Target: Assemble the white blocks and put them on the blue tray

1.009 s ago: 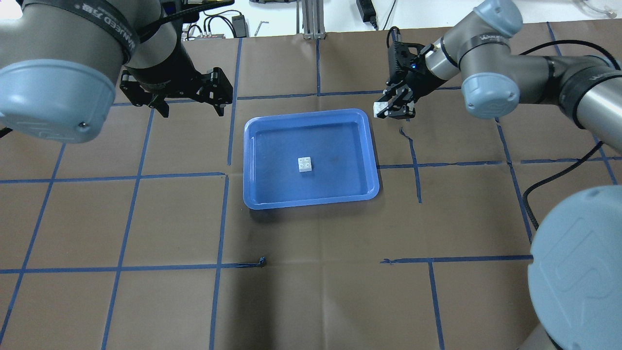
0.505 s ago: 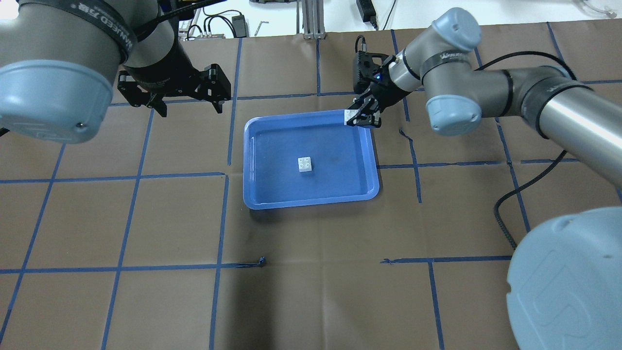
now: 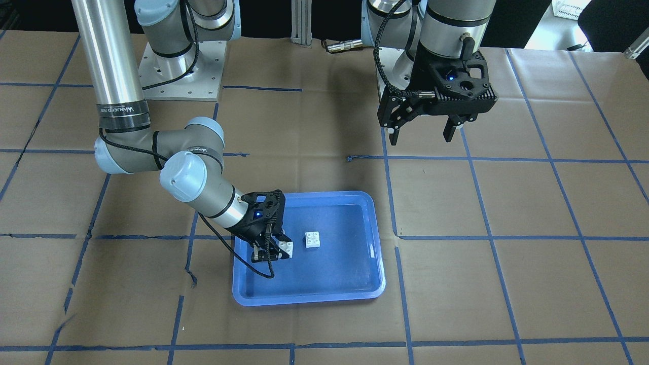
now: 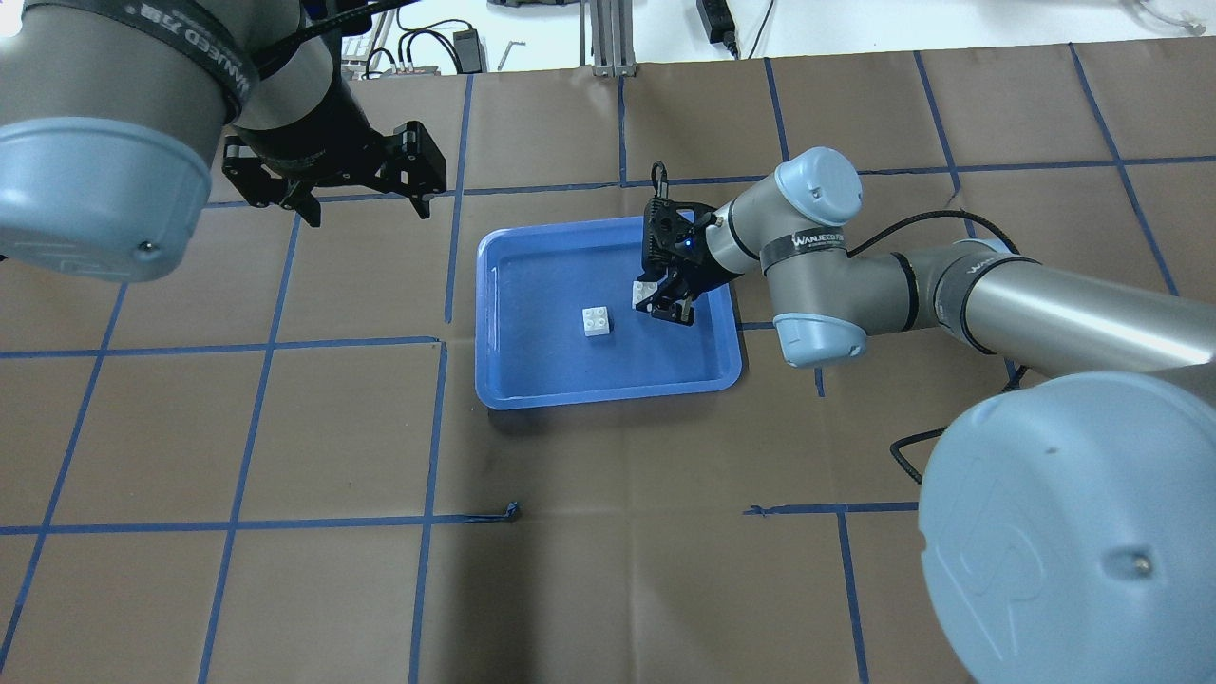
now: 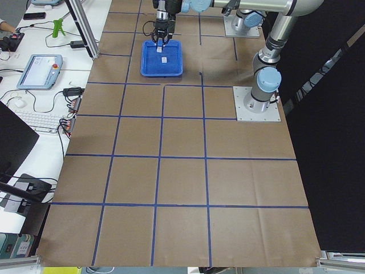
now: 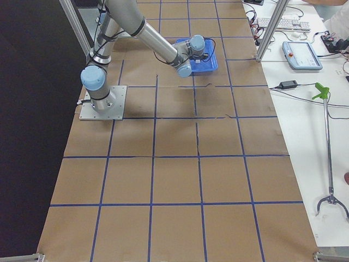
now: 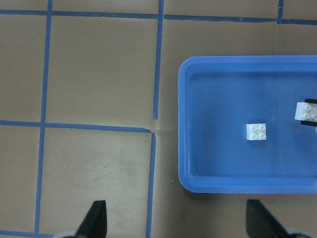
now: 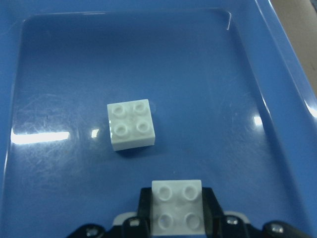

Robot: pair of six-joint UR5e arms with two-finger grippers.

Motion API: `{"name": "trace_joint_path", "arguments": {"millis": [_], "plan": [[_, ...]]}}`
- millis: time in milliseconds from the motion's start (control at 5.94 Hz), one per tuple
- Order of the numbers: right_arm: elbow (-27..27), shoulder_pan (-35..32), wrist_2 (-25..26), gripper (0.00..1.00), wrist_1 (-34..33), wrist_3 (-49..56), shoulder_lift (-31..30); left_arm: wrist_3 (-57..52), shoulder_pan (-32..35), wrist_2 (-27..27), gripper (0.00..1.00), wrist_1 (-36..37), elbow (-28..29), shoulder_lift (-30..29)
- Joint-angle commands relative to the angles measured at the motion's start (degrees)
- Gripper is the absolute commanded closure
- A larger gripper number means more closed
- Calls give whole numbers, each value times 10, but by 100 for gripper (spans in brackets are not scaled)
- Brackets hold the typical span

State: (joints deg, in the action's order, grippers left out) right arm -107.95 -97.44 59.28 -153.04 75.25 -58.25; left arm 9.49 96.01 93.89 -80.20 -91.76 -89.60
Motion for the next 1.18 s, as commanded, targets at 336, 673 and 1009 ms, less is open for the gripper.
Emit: {"name": "trace_joint_path", "arguments": {"millis": [336,673,1009], "plan": [[-2,-23,2,75,-2,-28,1,0,-6,1,1,-1,1,6],[-2,-28,2,75,-2,-34,2,0,-15,-3,1,0,3,7],[-2,-30,3,75,-2,-34,2,0,-15,-1,1,-1,1,10]]}}
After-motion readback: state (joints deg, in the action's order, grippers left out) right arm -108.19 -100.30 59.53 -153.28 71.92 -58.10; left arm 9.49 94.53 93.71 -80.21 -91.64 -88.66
